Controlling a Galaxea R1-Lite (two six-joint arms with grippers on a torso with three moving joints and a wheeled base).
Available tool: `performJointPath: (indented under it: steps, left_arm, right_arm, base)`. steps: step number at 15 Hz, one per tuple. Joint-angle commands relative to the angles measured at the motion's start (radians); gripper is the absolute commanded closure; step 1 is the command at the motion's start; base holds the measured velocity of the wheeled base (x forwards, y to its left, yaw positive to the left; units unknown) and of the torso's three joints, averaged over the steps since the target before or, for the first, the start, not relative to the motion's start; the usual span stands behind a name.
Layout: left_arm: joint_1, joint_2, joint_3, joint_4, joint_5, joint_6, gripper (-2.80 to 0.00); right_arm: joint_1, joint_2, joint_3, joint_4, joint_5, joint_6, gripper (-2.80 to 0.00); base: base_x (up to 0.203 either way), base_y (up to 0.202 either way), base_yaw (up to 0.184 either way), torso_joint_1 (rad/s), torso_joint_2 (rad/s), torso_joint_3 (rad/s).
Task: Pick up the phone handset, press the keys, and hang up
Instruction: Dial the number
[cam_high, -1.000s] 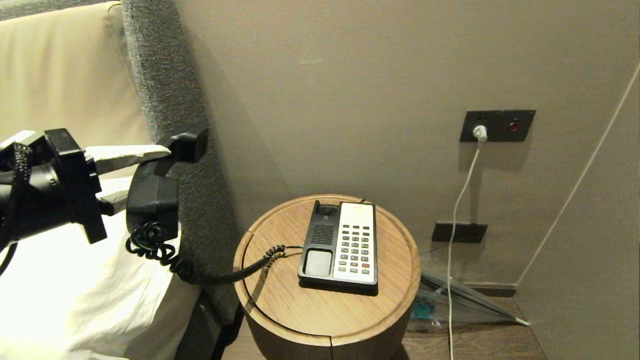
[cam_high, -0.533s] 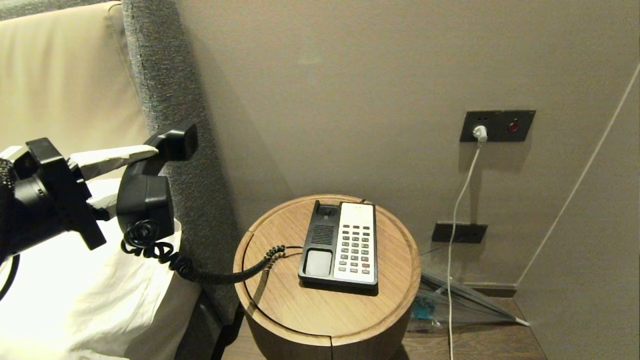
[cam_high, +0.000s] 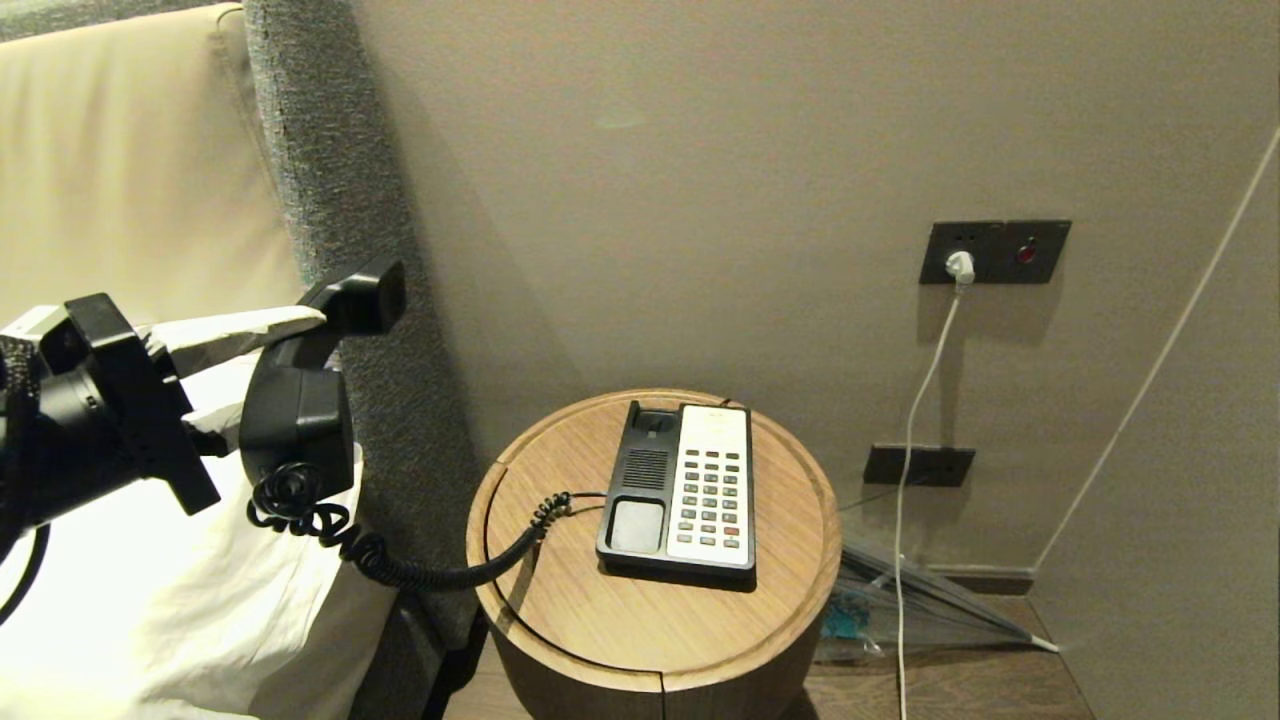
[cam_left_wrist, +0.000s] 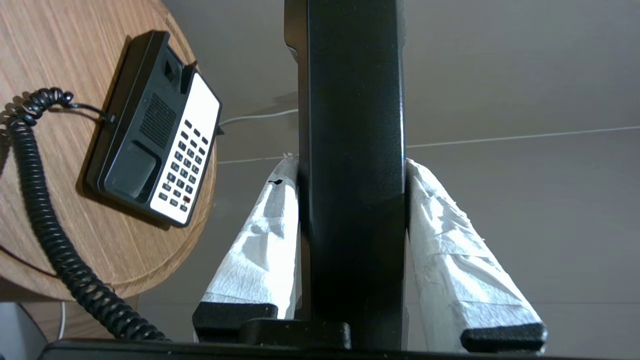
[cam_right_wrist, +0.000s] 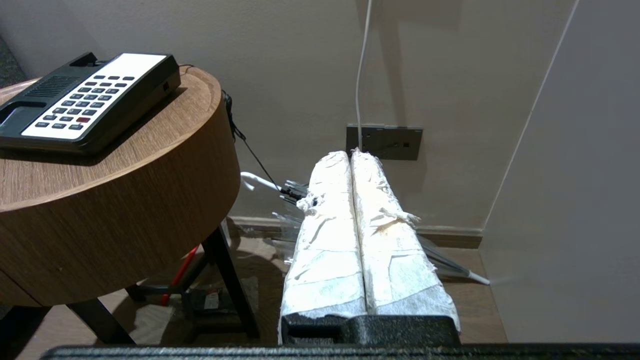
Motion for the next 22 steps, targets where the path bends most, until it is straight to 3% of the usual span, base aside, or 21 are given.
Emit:
performJointPath:
  steps: [1,3,5,9,10,13,18,20,22]
  left_arm:
    - [0.001,-0.009,0.015,-0.003,-0.007,-0.008,0.00]
    - [0.001,-0.015,0.019,-0.005,-0.007,-0.007,0.00]
    - [0.001,-0.014,0.013,-0.007,-0.007,-0.004,0.00]
    - [0.002,-0.026,0.021,-0.006,-0.009,-0.004,0.00]
    - [0.002,-0.027,0.019,-0.008,-0.009,-0.002,0.00]
    - [0.001,-0.050,0.049,-0.007,-0.008,0.019,0.00]
    - [0.001,-0.045,0.080,-0.037,-0.006,0.031,0.00]
    - [0.001,-0.044,0.092,-0.038,-0.006,0.033,0.00]
    - [0.001,-0.042,0.112,-0.040,-0.006,0.035,0.00]
  right_arm:
    - [0.000,0.001,0.018,0.010,0.000,-0.001,0.00]
    - [0.000,0.001,0.010,0.006,-0.004,0.005,0.00]
    - [0.000,0.001,-0.098,0.046,-0.001,0.034,0.00]
    - [0.000,0.006,-0.547,0.453,0.049,0.078,0.00]
    - [0.000,0.030,-0.626,0.496,0.062,0.084,0.00]
    - [-0.004,0.295,-0.757,0.468,0.092,0.130,0.00]
    - [0.012,0.932,-0.907,0.306,0.133,0.123,0.00]
    - [0.080,1.096,-0.945,0.230,0.088,0.122,0.00]
    - [0.240,1.216,-0.991,0.187,-0.033,0.134,0.00]
  base:
    - [0.000,0.000,0.000,0.000,0.00,0.000]
    - [0.000,0.000,0.000,0.000,0.00,0.000]
    - [0.000,0.000,0.000,0.000,0.00,0.000]
    - [0.000,0.000,0.000,0.000,0.00,0.000]
    - [0.000,0.000,0.000,0.000,0.00,0.000]
    - [0.000,0.000,0.000,0.000,0.00,0.000]
    - [0.000,0.000,0.000,0.000,0.00,0.000]
    - [0.000,0.000,0.000,0.000,0.00,0.000]
    - [0.000,0.000,0.000,0.000,0.00,0.000]
